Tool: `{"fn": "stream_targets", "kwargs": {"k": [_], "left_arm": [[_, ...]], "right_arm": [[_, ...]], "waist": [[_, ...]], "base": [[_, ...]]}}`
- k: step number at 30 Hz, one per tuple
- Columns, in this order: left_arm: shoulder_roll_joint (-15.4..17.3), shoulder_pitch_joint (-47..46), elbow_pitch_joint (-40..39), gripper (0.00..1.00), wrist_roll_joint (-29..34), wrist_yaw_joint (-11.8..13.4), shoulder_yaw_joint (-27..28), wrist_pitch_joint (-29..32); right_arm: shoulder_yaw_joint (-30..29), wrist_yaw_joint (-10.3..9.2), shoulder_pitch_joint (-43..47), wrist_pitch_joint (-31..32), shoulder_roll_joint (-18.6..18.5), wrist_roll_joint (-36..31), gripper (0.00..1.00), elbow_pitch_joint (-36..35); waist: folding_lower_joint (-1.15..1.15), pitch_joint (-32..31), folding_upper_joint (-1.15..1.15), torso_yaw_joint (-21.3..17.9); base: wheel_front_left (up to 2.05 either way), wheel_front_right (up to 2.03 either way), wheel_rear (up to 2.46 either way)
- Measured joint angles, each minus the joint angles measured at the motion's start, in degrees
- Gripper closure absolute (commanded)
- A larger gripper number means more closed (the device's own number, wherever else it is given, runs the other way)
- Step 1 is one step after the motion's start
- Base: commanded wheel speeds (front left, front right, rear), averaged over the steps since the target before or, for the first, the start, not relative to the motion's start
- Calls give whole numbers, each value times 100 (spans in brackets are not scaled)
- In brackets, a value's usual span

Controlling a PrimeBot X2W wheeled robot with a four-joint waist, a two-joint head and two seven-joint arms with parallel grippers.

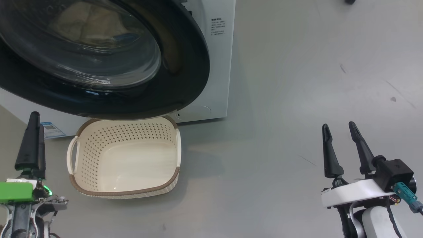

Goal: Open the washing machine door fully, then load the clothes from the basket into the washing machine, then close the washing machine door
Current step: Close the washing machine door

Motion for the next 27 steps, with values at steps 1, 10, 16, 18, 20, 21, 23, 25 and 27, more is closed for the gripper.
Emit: {"fn": "stream_targets", "kwargs": {"k": [1,10,16,18,20,21,23,25,27], "left_arm": [[10,40,-81,0,112,0,-25,-30],[798,706,-523,0,2235,-1,-505,-566],[1236,1185,-517,0,3649,-2,-932,-992],[1315,1339,-436,0,4029,-3,-979,-1172],[1346,1483,-338,0,4409,-4,-994,-1315],[1361,1548,-291,0,4585,-4,-1000,-1404],[1401,1652,-218,0,4877,11,-1018,-1521],[1411,1710,-144,0,5174,108,-1123,-1594],[1393,1730,-78,0,5386,186,-1227,-1699]], "right_arm": [[-7,0,36,0,-3,0,0,8],[-54,2,213,0,-7,-18,0,53],[-97,-2,405,0,-9,-49,0,53],[-97,-2,427,0,-9,-49,0,53],[-88,-3,481,0,-10,-52,0,53],[-76,-3,509,0,-8,-53,0,54],[-42,-1,521,0,-10,-58,0,55],[-40,-1,526,0,-12,-58,0,66],[-31,0,572,0,-13,-59,0,83]], "waist": [[0,-43,0,45],[0,-439,0,394],[0,-656,0,596],[0,-715,0,657],[0,-767,0,708],[0,-791,0,728],[0,-835,0,760],[0,-870,0,781],[0,-910,0,795]], "base": [[0,0,0],[0,0,0],[0,0,0],[0,0,0],[0,0,0],[0,0,0],[0,0,0],[0,0,0],[0,0,0]]}}
